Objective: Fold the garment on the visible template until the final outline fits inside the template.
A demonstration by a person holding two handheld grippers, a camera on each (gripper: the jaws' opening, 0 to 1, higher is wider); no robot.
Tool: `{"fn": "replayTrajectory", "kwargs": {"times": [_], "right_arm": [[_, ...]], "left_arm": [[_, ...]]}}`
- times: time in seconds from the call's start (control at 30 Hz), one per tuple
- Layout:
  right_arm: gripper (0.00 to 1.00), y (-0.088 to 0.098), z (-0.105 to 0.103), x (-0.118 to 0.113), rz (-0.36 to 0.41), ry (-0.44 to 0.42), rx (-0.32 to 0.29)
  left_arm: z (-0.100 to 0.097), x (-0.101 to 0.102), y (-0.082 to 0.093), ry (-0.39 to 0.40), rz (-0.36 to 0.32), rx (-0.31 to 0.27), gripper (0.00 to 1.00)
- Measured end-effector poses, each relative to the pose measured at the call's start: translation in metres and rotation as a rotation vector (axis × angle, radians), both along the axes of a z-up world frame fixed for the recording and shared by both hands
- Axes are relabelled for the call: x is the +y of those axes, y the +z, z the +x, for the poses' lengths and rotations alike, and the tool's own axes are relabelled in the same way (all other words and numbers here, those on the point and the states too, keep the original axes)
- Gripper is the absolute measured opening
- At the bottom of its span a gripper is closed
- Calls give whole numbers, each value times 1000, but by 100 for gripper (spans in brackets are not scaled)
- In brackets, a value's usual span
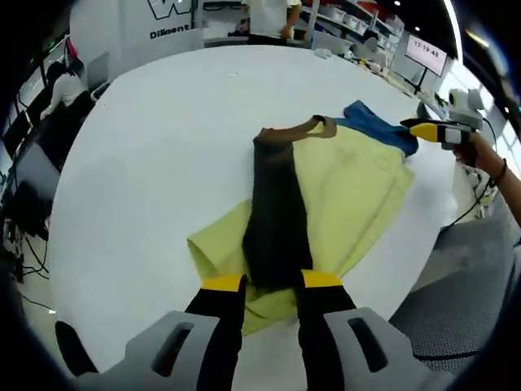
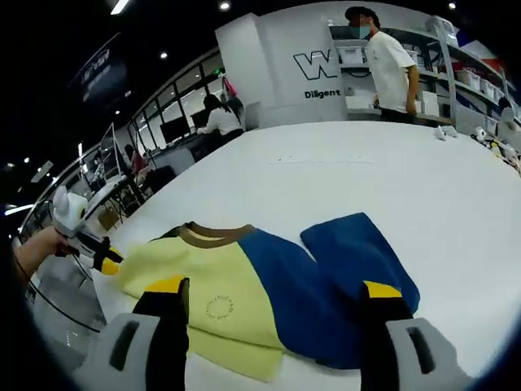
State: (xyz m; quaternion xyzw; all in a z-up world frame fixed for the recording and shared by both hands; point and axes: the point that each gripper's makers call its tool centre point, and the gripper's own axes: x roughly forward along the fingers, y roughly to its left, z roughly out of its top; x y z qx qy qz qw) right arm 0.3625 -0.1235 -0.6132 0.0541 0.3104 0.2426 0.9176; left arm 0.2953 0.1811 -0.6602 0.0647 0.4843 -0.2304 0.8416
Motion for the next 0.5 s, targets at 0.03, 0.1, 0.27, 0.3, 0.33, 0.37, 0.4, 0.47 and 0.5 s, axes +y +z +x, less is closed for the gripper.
{"fn": "replayTrajectory", "kwargs": {"times": [0.03,0.1,0.27,0.3,0.33,0.37,0.4,0.47,0.5], "right_arm": [[92,-1,-1,2,10,6,6],[96,-7,-4,5,16,21,28],[99,-10,-9,9,16,50,36],[99,-10,-10,11,22,60,42],[99,-10,-10,12,23,62,43],[99,-11,-11,12,23,68,45],[99,-12,-12,13,19,79,49],[99,-14,-13,14,16,89,52],[99,-16,-14,14,16,91,56]], "left_arm": [[1,0,-1,4,-4,6,23],[2,-1,-3,1,-8,18,20],[4,-1,-3,-6,-3,18,8],[5,0,-1,-2,-6,14,5],[6,0,2,7,-14,12,5],[6,0,5,10,-22,10,5],[7,1,8,13,-25,3,4],[10,3,16,19,-29,-22,4],[11,3,17,22,-30,-25,4]]}}
